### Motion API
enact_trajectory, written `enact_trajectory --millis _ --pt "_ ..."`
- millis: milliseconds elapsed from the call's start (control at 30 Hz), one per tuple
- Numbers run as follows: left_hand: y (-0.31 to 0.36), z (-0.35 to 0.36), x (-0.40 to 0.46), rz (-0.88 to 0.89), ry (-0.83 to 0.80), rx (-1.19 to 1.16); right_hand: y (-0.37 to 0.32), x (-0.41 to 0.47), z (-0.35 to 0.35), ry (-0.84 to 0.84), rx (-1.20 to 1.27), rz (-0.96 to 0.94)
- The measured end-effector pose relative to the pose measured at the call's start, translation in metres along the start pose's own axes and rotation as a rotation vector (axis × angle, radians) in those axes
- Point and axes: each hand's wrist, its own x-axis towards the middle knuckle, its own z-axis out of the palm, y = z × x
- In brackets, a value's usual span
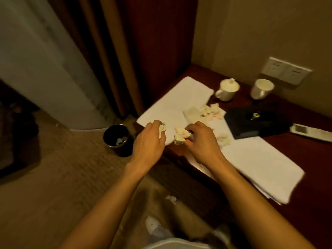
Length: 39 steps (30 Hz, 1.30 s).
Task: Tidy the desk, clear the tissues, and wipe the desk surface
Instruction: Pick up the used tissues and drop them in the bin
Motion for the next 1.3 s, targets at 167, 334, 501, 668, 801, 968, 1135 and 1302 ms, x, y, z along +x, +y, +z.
enact_trajectory --millis 167,334,501,668,801,968,1135,1302 --pt "-0.099 -0.048 -0.005 -0.166 0.044 -0.076 -0.078 0.031 0.054 -0.064 0.023 -0.047" --pt "-0.163 -0.068 0.006 -0.253 0.056 -0.088 -0.124 0.064 0.104 -0.129 0.025 -0.097" --pt "-0.216 -0.076 0.039 -0.308 0.026 -0.117 -0.158 0.113 0.15 -0.151 0.053 -0.083" --pt "-0.283 -0.071 0.096 -0.368 -0.023 -0.132 -0.177 0.177 0.206 -0.16 0.076 -0.049" --pt "-0.341 -0.061 0.142 -0.447 -0.085 -0.186 -0.187 0.234 0.256 -0.212 0.074 0.001" --pt "-0.406 -0.04 0.182 -0.439 -0.049 -0.217 -0.188 0.289 0.315 -0.218 0.065 0.05" --pt "-0.477 0.015 0.217 -0.418 -0.1 -0.194 -0.173 0.329 0.402 -0.221 0.049 0.114" --pt "-0.565 0.111 0.229 -0.415 -0.156 -0.157 -0.125 0.358 0.528 -0.265 0.047 0.167"
